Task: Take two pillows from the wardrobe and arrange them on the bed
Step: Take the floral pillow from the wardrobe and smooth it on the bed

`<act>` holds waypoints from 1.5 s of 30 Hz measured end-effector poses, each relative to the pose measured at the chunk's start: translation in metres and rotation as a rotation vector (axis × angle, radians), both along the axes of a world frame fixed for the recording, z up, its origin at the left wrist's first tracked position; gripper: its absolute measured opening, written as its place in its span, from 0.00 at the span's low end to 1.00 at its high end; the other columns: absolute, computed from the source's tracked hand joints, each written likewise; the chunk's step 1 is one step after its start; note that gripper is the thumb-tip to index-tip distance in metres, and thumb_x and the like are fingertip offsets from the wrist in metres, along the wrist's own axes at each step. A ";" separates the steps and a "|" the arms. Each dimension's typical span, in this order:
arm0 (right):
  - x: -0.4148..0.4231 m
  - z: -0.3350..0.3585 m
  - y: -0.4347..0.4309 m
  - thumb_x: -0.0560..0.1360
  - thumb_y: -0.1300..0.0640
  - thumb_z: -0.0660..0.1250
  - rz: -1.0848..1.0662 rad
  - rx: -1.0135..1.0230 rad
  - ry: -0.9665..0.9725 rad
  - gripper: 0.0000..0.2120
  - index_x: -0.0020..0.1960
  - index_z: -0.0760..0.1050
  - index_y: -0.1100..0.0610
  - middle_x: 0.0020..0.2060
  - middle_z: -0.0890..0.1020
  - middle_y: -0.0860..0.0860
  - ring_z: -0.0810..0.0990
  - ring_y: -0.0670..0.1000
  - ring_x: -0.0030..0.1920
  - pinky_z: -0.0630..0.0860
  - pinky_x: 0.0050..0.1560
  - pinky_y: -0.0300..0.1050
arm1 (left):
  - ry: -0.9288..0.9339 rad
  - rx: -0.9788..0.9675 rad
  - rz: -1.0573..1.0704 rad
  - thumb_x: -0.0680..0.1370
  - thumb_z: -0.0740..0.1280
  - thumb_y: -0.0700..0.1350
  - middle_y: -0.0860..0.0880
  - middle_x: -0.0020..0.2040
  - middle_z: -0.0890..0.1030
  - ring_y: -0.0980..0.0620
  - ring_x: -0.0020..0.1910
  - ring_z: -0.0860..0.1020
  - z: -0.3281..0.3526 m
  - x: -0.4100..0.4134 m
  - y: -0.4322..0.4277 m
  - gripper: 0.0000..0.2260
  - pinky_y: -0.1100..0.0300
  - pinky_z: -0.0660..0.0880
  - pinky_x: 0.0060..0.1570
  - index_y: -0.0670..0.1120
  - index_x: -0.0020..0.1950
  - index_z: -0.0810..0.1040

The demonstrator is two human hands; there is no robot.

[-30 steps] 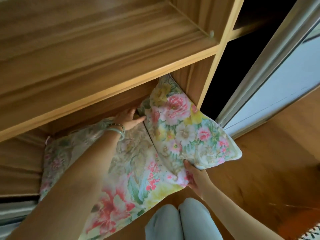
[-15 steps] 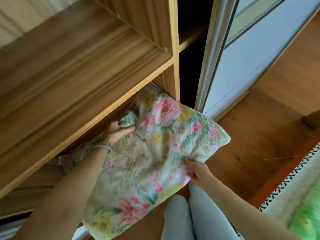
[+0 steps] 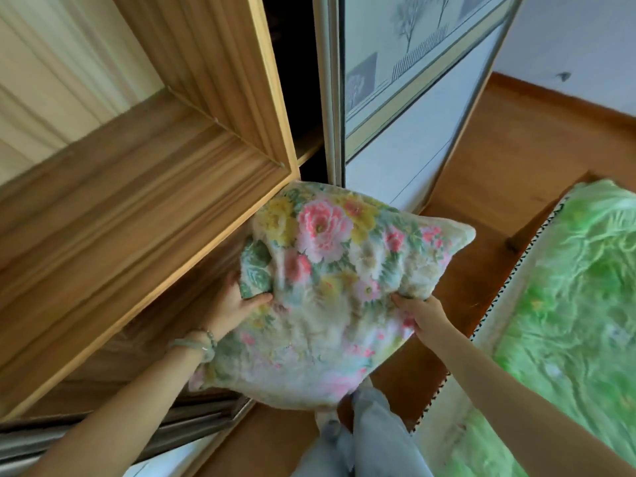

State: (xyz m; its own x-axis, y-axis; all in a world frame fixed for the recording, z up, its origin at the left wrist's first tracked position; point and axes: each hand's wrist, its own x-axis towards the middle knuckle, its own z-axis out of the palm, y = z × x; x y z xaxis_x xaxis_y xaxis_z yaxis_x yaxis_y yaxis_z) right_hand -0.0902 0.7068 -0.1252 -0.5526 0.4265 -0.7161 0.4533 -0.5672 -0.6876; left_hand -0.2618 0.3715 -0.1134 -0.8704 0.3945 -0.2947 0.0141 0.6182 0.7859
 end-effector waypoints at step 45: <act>-0.057 0.166 0.563 0.74 0.64 0.69 -0.482 0.544 0.302 0.04 0.48 0.79 0.63 0.34 0.78 0.56 0.76 0.54 0.33 0.75 0.38 0.49 | -0.035 0.528 -0.311 0.74 0.73 0.51 0.51 0.53 0.84 0.54 0.52 0.82 0.118 -0.160 0.659 0.18 0.56 0.78 0.53 0.51 0.63 0.78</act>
